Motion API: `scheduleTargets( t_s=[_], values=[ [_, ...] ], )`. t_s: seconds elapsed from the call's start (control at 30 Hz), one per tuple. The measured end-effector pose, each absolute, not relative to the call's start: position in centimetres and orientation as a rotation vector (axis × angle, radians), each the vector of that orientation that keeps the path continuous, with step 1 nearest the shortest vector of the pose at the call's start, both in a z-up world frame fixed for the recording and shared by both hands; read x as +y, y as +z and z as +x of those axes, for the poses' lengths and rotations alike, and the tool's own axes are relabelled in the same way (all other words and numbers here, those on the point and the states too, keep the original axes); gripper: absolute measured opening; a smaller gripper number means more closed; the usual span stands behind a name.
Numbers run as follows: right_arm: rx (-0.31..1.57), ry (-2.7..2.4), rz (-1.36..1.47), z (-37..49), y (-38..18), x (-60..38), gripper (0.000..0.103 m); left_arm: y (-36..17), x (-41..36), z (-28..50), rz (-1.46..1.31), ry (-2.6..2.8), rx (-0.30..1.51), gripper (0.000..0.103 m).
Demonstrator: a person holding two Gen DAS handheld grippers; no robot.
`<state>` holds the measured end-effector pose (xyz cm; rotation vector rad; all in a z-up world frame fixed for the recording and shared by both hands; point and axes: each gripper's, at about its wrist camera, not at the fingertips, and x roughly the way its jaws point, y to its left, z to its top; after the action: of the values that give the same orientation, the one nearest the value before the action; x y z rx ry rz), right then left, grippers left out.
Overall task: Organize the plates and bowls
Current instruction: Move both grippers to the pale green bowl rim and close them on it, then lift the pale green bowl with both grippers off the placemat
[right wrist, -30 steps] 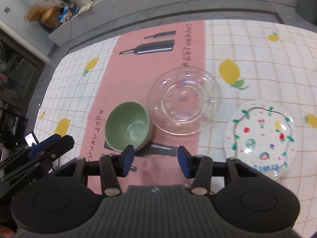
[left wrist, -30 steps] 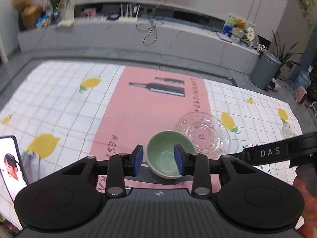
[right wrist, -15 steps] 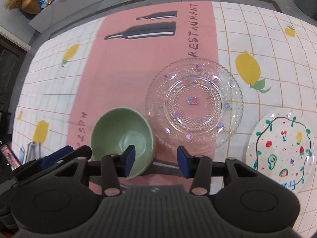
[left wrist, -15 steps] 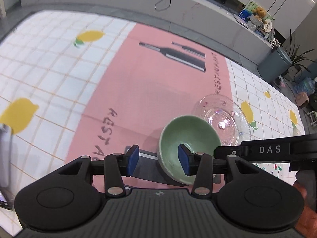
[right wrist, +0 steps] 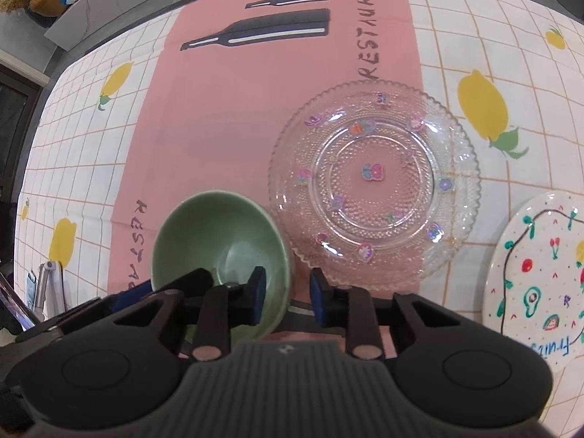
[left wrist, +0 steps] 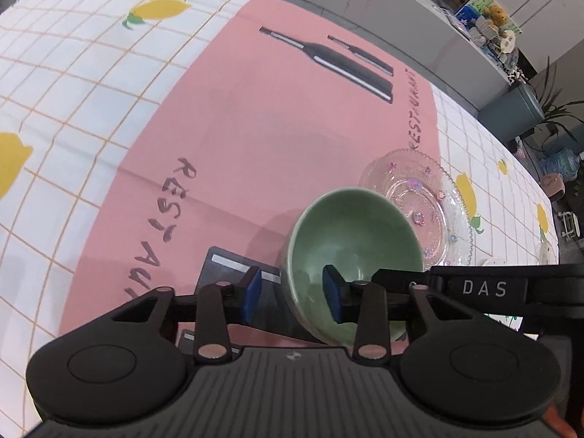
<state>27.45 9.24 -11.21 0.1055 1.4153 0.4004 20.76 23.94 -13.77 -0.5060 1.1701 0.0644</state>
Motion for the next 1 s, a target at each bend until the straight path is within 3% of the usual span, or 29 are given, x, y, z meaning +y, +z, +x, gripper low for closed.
scheduleTargets(
  t_s=[0.13, 0.33, 1.0],
  values=[
    [1.428, 0.402, 0.118, 27.5, -11.7, 9.4, 0.011, -14.3, 24.0, 20.7, -0.51, 0.09, 1.181, 0.028],
    [1.424, 0.406, 0.117, 27.4, -12.2, 9.5, 0.008, -14.2, 24.0, 20.8, -0.544, 0.082, 1.187, 0.015],
    [1.406, 0.455, 0.138, 25.1, -8.5, 8.7, 0.007, -9.2, 22.9, 17.9, -0.541, 0.147, 1.164, 0.014]
  ],
)
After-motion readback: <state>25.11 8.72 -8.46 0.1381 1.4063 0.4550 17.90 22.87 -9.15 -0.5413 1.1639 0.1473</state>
